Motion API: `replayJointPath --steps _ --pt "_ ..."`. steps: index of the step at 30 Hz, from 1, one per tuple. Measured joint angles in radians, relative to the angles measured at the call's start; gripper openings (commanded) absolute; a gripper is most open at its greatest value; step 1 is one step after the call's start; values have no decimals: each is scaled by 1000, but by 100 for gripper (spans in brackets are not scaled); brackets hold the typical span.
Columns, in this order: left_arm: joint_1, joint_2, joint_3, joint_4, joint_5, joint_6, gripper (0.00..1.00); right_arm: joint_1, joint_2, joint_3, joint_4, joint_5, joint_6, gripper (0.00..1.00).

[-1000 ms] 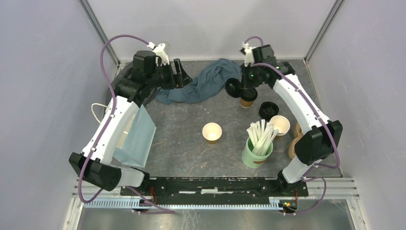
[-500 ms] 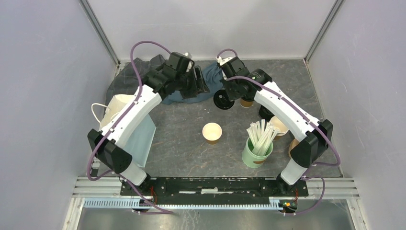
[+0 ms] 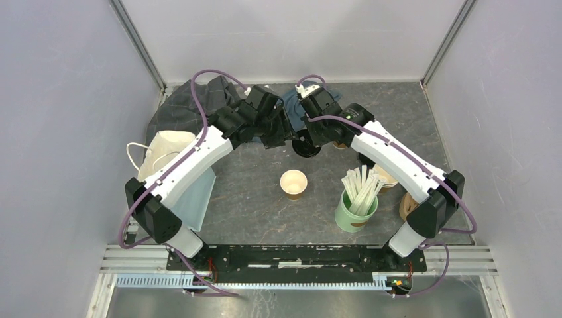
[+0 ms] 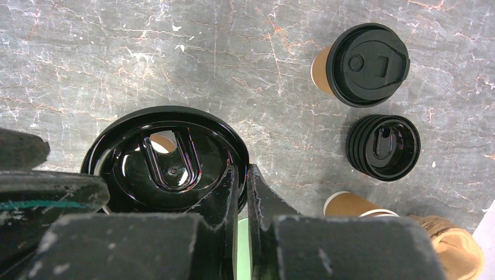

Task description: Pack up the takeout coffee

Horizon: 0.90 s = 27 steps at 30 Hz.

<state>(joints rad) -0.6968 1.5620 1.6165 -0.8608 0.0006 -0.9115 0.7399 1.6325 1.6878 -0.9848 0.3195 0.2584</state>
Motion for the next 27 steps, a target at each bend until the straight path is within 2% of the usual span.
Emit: replayJointPath --steps 5,13,17,20,27 --pt "-15 2 0 12 0 -9 43 2 -5 -2 1 0 7 2" --pt "-16 16 0 19 -1 -10 40 13 -7 -2 1 0 14 2" --pt "-16 27 0 21 -1 -10 34 25 -7 -2 1 0 19 2" --pt "-16 39 0 18 -8 -8 24 31 -7 -2 0 3 24 2" --pt "-17 49 7 9 -17 9 16 34 -9 -2 -1 16 26 3"
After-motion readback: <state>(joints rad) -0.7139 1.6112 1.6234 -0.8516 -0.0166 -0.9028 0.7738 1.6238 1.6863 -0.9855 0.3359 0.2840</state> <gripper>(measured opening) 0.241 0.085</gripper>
